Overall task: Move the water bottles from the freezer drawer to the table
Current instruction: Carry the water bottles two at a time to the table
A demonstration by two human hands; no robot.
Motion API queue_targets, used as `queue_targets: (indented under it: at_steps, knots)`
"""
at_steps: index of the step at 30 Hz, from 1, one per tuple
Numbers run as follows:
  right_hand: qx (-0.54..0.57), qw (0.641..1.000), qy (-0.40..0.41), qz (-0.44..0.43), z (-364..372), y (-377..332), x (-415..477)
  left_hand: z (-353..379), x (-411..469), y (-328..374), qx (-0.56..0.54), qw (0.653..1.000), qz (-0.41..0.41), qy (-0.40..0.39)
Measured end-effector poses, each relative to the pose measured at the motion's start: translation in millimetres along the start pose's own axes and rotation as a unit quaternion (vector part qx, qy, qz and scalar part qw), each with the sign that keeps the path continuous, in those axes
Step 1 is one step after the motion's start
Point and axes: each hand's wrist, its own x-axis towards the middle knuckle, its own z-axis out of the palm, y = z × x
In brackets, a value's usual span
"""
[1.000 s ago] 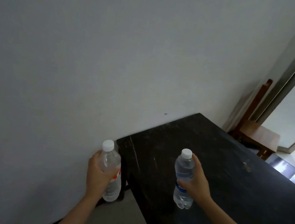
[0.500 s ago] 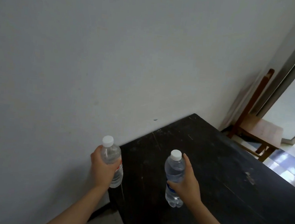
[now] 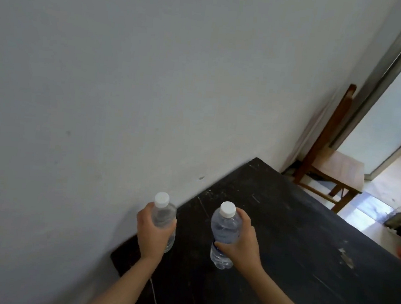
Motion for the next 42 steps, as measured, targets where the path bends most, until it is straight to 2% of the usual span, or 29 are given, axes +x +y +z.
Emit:
queue_targets:
  at_steps: [7, 13, 17, 22, 32, 38, 42]
  knots:
    - [0.013, 1.0, -0.002, 0.028, 45.7, -19.8, 72.3, 21.3, 32.9, -20.1, -0.001, 1.0, 0.001, -0.003]
    - [0.055, 0.998, -0.03, 0.026, 80.4, -32.1, 104.9, 26.2, 37.7, -16.3, 0.01, 0.996, -0.022, 0.082]
    - [0.074, 0.995, -0.062, 0.033, 96.5, -39.0, 122.3, 24.6, 41.2, -16.7, 0.065, 0.992, -0.015, 0.103]
    - [0.061, 0.993, -0.085, 0.053, 110.7, -38.3, 128.4, 27.4, 42.5, -21.5, 0.114, 0.99, -0.002, 0.079]
    - [-0.012, 0.992, -0.122, 0.032, 108.5, -36.2, 121.7, 20.9, 37.8, -18.2, 0.124, 0.991, 0.004, 0.046]
    - [-0.067, 0.988, -0.135, 0.032, 79.0, -35.4, 93.4, 0.7, 22.5, -24.3, 0.158, 0.987, 0.005, -0.011]
    - [-0.104, 0.984, -0.142, 0.023, 48.5, -28.2, 58.2, -25.9, 0.1, -28.9, 0.155, 0.987, -0.029, -0.042]
